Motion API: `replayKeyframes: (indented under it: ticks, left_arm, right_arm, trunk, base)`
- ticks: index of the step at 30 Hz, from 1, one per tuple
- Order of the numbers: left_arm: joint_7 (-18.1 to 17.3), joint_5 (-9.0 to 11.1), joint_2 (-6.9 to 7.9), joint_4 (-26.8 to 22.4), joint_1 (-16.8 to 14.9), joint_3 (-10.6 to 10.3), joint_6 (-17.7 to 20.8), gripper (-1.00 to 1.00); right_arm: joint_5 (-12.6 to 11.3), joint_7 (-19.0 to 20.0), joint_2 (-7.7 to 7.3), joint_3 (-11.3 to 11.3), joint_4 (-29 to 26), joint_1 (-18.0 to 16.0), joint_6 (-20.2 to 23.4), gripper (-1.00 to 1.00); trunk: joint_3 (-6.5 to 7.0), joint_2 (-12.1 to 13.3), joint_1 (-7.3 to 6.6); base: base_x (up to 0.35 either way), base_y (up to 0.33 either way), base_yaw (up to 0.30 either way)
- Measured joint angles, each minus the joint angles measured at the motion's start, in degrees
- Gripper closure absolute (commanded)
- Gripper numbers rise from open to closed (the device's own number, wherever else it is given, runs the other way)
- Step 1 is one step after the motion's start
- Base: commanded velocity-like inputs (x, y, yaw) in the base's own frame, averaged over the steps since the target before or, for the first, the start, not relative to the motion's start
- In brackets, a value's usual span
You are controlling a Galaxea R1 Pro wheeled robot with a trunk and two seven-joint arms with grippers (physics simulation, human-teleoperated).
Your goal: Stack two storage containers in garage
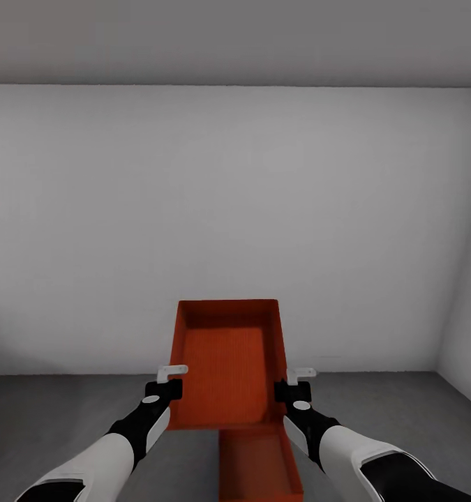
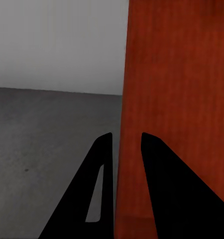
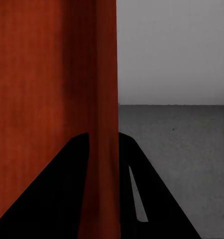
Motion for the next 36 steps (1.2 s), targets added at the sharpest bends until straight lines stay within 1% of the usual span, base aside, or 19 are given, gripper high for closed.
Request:
replayKeyframes:
  ticks: [27,30,36]
  left_arm:
    - [0.0,0.0,0.00,-0.1,0.0,0.0,0.0,1.00]
    - [0.0,0.1,0.00,0.0,0.0,0.0,-0.2,1.00]
    - [0.0,0.2,0.00,0.1,0.0,0.0,-0.5,1.00]
  right_arm:
    - [0.1,0.0,0.01,-0.1,0.0,0.0,0.0,1.00]
    - [0.3,0.0,-0.01,-0.1,-0.1,0.0,-0.1,1.00]
    - [0.5,0.0,-0.01,-0.2,-0.1,0.0,-0.1,1.00]
  trunk:
    - [0.00,0.0,0.00]
    - [-0.03,0.0,0.02]
    - [-0.41,0.0,0.03]
  base:
    - [0.320,0.001,-0.002]
    - [0.176,0.000,0.000]
    - [0.037,0.000,0.000]
